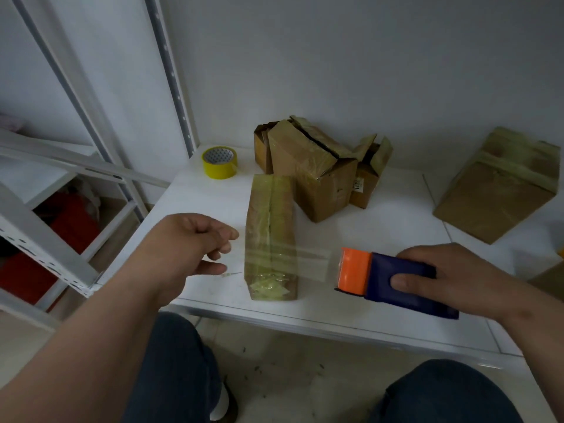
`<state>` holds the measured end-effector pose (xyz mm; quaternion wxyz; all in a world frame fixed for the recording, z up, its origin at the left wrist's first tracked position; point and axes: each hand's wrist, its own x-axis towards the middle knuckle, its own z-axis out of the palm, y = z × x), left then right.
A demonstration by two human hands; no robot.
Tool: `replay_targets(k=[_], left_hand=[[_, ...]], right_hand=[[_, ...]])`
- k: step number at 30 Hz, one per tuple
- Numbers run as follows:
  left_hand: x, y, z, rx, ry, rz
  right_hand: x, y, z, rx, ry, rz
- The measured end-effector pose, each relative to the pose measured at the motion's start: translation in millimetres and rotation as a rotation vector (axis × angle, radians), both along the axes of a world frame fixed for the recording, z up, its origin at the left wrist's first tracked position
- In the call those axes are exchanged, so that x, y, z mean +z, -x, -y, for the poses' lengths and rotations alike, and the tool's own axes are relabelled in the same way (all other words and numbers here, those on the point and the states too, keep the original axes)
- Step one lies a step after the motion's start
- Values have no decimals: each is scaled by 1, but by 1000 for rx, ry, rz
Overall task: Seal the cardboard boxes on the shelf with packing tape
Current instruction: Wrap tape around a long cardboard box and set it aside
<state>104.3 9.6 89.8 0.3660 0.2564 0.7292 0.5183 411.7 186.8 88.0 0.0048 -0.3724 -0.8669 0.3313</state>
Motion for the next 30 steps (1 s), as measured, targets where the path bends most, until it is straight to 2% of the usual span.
replay_targets(k=[5, 16, 22, 27, 30], left_hand=[[-28, 5, 1, 79, 73, 82], [-59, 10, -11, 192, 79, 137], [-88, -6, -17, 139, 183, 239], [-81, -11, -36, 30, 326, 49], [-76, -3, -42, -159, 516, -206]], right_hand=[[3, 27, -25, 61, -62, 158], [1, 60, -60, 93, -51, 291], [-22, 76, -58, 119, -11, 403], [-24, 99, -50, 173, -55, 441], [-19, 105, -49, 185, -84, 464]])
